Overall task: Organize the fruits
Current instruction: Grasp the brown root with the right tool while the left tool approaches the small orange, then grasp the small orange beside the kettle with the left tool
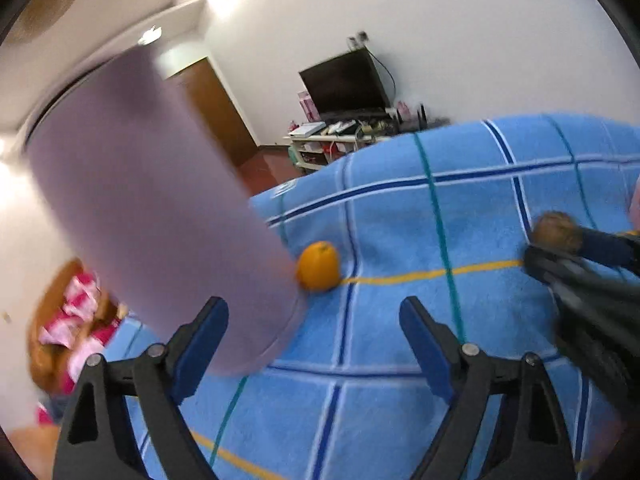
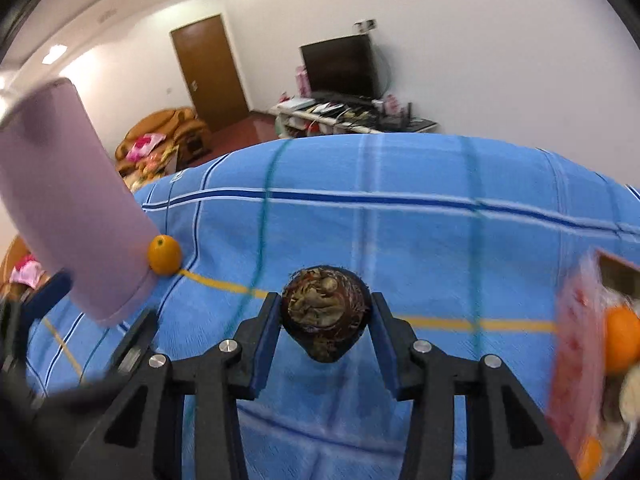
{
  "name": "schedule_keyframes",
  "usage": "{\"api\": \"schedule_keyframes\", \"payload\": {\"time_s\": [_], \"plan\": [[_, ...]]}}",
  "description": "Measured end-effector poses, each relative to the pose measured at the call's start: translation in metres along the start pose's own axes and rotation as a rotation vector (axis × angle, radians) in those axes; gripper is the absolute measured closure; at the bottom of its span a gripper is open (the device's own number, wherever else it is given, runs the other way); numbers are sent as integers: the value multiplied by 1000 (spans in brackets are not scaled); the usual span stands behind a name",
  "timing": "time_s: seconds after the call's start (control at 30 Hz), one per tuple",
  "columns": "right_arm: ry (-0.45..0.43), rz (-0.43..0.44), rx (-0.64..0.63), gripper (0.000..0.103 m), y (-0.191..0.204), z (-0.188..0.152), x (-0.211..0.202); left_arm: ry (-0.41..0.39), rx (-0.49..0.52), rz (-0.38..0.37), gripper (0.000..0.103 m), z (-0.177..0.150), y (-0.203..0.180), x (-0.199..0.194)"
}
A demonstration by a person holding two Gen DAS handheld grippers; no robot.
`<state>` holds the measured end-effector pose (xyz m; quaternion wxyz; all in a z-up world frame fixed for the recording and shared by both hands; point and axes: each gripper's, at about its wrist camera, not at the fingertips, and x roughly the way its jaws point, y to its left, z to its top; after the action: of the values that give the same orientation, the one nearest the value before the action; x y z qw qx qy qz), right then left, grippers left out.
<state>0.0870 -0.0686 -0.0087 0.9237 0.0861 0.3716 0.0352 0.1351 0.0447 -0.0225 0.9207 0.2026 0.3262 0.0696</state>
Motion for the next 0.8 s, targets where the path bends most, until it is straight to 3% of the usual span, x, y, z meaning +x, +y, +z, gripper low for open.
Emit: {"api": "schedule_keyframes", "payload": {"time_s": [0.13, 0.23, 0.33, 0.37, 0.5, 0.63, 0.8], "plan": [[-33, -18, 11, 57, -16, -17, -30, 36, 119, 89, 23, 27, -31, 19], [-62, -28, 5, 57, -19, -25, -48, 123, 89, 106, 36, 45, -33, 37], [-73, -22, -4, 57, -18, -29, -55, 161, 71, 118, 45, 58, -34, 49], [-71, -18, -6, 57, -18, -29, -56, 184, 48, 142, 49, 61, -33, 55], [-62, 1, 6, 57, -21, -32, -57, 282, -84, 160, 53, 59, -24, 72], [-57, 17, 32, 57, -28, -30, -55, 328, -194, 226, 53, 53, -22, 83], [-59, 28, 32, 57, -29, -30, -55, 349, -336, 232, 51, 52, -16, 90]]}}
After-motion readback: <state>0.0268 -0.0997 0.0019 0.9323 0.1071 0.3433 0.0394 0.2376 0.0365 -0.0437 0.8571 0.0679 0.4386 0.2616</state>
